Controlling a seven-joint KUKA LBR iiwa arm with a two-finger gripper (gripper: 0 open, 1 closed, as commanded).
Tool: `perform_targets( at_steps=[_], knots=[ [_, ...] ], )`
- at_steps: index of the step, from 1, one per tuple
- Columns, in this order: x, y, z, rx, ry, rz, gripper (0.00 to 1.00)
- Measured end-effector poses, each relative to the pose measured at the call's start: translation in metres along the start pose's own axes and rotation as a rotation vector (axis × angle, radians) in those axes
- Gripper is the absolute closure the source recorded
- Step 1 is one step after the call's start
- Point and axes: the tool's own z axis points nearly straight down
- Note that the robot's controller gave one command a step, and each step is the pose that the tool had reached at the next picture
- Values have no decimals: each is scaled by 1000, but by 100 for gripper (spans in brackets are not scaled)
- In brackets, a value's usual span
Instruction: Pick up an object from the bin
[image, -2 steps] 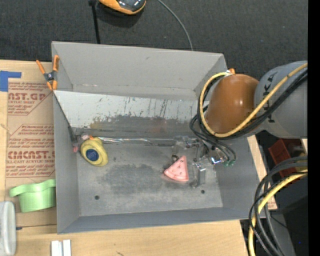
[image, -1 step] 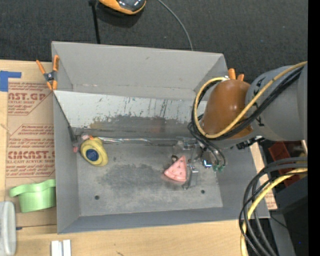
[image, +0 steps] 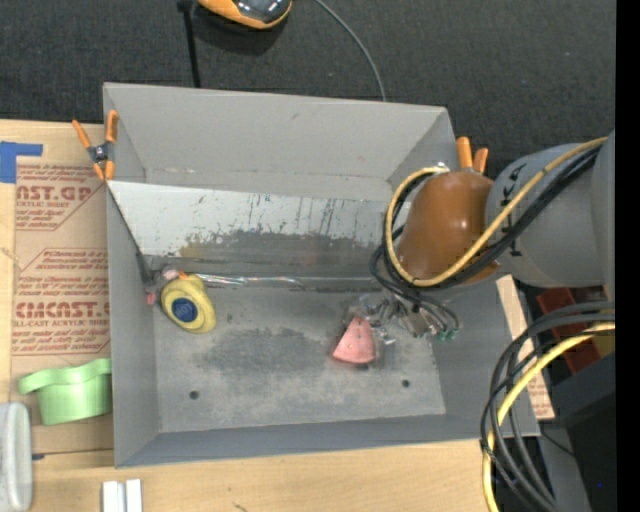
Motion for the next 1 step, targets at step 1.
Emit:
perform_targets(
  at_steps=[1],
  knots=[
    [0, 0, 0, 0, 0, 0, 100]
  ],
)
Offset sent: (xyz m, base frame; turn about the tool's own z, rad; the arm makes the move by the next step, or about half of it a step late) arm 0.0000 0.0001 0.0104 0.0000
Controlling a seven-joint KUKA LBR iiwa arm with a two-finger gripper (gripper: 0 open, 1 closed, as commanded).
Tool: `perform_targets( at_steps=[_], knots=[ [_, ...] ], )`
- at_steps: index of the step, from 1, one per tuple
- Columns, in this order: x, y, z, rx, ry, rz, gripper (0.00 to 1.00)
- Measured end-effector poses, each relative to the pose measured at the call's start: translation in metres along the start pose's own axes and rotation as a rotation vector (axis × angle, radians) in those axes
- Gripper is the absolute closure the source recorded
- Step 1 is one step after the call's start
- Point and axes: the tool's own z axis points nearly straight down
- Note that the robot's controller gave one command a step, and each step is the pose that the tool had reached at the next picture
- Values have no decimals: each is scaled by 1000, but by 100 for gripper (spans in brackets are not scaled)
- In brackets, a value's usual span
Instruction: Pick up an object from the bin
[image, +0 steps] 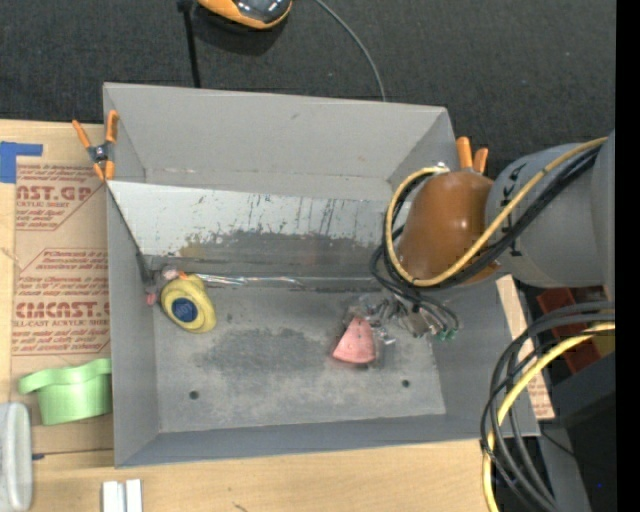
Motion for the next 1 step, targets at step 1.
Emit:
perform_targets(
  at_steps=[1],
  knots=[
    [0, 0, -1, 0, 1, 0, 100]
  ],
)
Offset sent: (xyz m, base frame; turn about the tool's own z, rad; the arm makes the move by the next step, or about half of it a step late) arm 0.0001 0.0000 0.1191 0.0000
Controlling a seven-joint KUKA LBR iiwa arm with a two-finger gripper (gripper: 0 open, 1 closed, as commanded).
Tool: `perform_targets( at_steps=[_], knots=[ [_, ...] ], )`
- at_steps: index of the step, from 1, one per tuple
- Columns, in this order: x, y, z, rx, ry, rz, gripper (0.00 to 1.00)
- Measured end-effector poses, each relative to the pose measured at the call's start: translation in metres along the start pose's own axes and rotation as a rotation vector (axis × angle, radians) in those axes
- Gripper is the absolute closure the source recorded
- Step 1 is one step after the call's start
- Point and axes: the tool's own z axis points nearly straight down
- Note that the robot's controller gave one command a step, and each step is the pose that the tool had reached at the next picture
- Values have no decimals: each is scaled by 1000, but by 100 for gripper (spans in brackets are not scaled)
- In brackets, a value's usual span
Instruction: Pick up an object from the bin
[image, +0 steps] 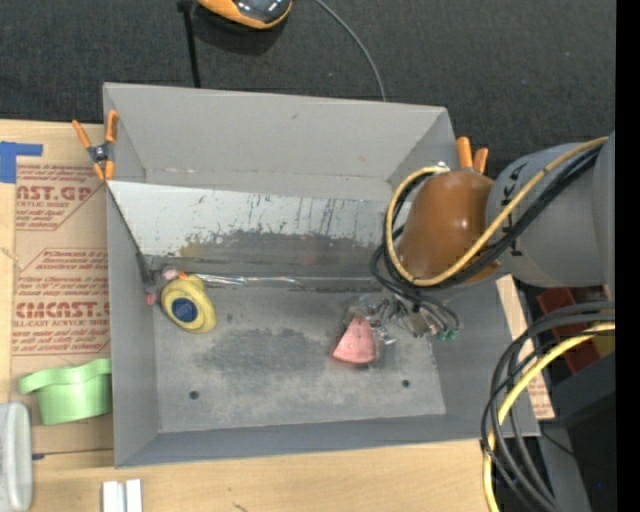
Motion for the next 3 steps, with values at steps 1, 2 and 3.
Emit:
perform_targets(
  at_steps=[1, 2, 3],
  knots=[
    [2, 1, -7, -3, 6, 0, 100],
    [2, 2, -30, -4, 9, 0, 100],
    [0, 1, -51, -1, 3, -1, 100]
  ],
)
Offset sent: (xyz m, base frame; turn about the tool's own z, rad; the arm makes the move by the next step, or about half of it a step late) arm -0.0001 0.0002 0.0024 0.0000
